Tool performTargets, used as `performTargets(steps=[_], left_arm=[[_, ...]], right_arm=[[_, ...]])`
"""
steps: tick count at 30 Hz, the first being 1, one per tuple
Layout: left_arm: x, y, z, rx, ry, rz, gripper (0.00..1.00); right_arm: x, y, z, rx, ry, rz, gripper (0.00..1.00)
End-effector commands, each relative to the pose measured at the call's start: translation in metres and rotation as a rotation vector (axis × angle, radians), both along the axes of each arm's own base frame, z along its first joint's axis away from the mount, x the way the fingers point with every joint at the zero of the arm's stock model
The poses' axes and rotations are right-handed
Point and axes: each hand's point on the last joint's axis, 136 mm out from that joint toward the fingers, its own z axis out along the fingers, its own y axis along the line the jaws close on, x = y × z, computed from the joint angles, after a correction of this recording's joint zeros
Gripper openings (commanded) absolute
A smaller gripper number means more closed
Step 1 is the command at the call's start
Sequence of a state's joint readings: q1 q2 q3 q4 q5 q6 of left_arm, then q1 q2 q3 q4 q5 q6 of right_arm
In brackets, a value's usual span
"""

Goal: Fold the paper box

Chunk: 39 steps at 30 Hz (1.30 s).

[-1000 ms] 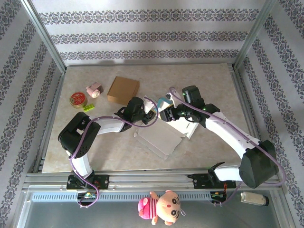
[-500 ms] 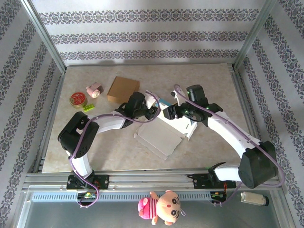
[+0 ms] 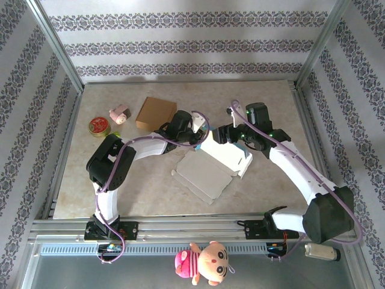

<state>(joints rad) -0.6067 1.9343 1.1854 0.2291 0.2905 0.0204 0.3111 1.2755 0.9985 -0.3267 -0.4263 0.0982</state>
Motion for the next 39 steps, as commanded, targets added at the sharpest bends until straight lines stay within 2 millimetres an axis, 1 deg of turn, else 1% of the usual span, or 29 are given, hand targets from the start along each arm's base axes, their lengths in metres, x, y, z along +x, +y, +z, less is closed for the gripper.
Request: performTargets(steps=[1, 5, 8, 10, 13, 15, 18, 20, 23, 24, 25, 26, 27, 29, 33, 36, 39], left_arm=[[-0.009, 0.006, -0.010, -0.001, 0.009, -0.001, 0.00], [-0.015, 0.008, -0.012, -0.046, -0.027, -0.002, 0.00], [-0.021, 0.010, -0.007, -0.103, -0.105, -0.017, 0.00], [-0.028, 0.011, 0.000, -0.145, -0.185, -0.034, 0.00], [-0.034, 0.018, 0.009, -0.192, -0.267, -0.026, 0.00], [-0.036, 0.019, 0.006, -0.188, -0.268, -0.025, 0.00], [-0.041, 0.019, 0.002, -0.176, -0.261, -0.030, 0.00], [-0.043, 0.020, 0.004, -0.177, -0.270, -0.025, 0.11], [-0.046, 0.023, 0.008, -0.179, -0.280, -0.016, 0.17], [-0.048, 0.025, 0.010, -0.182, -0.282, -0.016, 0.24], [-0.050, 0.027, 0.016, -0.187, -0.292, -0.009, 0.33], [-0.051, 0.029, 0.020, -0.191, -0.301, -0.001, 0.39], [-0.054, 0.032, 0.027, -0.196, -0.311, 0.008, 0.42], [-0.058, 0.041, 0.040, -0.207, -0.311, 0.041, 0.44], [-0.065, 0.062, 0.066, -0.231, -0.202, 0.162, 0.48], [-0.071, 0.082, 0.084, -0.238, -0.120, 0.276, 0.50], [-0.078, 0.113, 0.095, -0.228, -0.080, 0.421, 0.52]], right_arm=[[0.011, -0.009, 0.004, -0.007, 0.003, -0.026, 0.78], [0.021, -0.018, -0.006, 0.008, 0.051, -0.057, 0.80], [0.024, -0.013, -0.020, 0.061, 0.151, -0.019, 0.80], [0.022, -0.003, -0.029, 0.111, 0.237, 0.021, 0.78], [0.016, 0.017, -0.040, 0.208, 0.354, 0.092, 0.72], [0.010, 0.027, -0.048, 0.233, 0.409, 0.129, 0.67], [-0.002, 0.038, -0.059, 0.219, 0.445, 0.172, 0.65], [-0.009, 0.042, -0.064, 0.196, 0.450, 0.195, 0.62], [-0.012, 0.044, -0.069, 0.157, 0.438, 0.208, 0.57], [-0.013, 0.045, -0.070, 0.146, 0.433, 0.216, 0.56], [-0.013, 0.046, -0.071, 0.130, 0.429, 0.222, 0.54], [-0.014, 0.047, -0.073, 0.118, 0.428, 0.230, 0.53], [-0.016, 0.050, -0.074, 0.103, 0.428, 0.243, 0.51], [-0.017, 0.053, -0.077, 0.067, 0.416, 0.262, 0.48], [-0.024, 0.062, -0.072, 0.023, 0.341, 0.338, 0.46], [-0.024, 0.068, -0.066, -0.030, 0.249, 0.402, 0.43], [-0.027, 0.076, -0.059, -0.086, 0.165, 0.482, 0.42]])
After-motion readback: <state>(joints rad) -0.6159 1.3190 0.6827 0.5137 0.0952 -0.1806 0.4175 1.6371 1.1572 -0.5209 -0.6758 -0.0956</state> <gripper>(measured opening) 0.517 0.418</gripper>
